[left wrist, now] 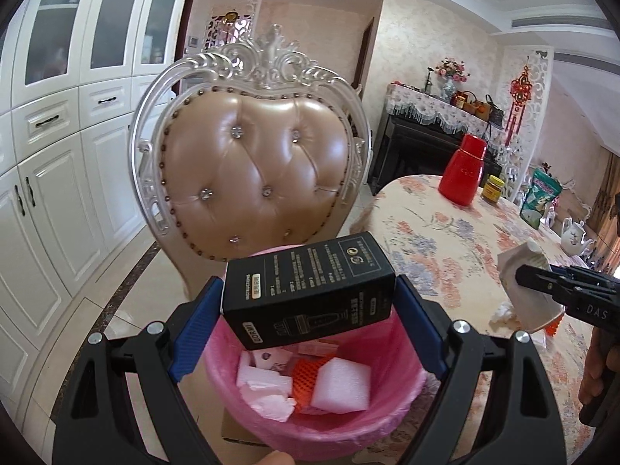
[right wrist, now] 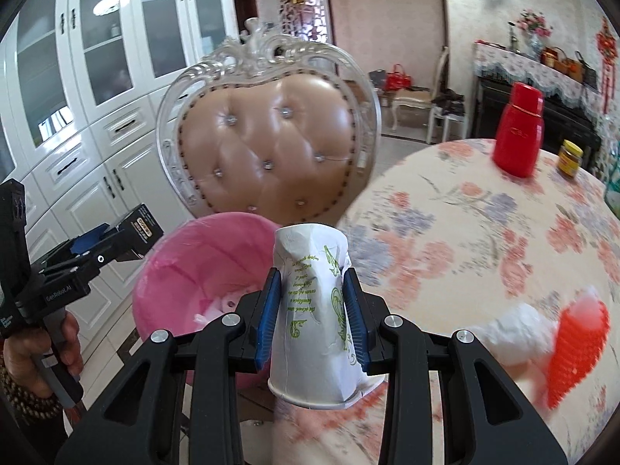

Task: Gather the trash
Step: 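Carry the paper cup and black box over the wastebasket and open the right tool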

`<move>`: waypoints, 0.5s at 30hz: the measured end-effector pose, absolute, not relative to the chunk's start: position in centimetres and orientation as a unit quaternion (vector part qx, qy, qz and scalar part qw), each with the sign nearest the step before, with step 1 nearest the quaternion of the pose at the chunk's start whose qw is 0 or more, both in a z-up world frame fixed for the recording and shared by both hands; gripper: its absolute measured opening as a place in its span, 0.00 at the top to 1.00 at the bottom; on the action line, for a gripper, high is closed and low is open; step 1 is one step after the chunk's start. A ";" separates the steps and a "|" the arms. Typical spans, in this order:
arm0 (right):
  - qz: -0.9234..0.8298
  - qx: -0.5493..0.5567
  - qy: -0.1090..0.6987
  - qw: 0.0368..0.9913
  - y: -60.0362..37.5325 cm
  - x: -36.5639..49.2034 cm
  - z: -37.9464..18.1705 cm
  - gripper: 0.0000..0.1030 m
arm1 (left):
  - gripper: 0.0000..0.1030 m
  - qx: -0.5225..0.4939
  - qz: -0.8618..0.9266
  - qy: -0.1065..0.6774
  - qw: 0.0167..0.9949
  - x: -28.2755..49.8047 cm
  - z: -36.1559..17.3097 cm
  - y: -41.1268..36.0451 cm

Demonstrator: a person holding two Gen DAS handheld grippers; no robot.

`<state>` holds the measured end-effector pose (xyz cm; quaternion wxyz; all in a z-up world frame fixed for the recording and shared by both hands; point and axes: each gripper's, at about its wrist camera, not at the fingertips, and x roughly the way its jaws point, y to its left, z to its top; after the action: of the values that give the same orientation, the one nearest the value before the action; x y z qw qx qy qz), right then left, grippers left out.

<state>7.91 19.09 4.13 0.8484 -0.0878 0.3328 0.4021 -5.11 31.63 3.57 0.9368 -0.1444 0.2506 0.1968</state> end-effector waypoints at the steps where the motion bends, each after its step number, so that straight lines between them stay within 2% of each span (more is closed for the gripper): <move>1: 0.405 -0.089 0.333 0.847 19.5 7.9 4.1 0.68 | 0.18 -0.146 0.199 0.251 0.936 -5.3 3.5 32.0; 15: 0.444 -0.108 0.338 0.823 26.4 7.6 3.5 0.68 | 0.18 -0.151 0.205 0.251 0.934 -5.9 3.2 34.3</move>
<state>7.57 26.39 3.50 0.8227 -0.1078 0.3383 0.4440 -5.91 34.29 3.19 0.9338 -0.1514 0.2512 0.2049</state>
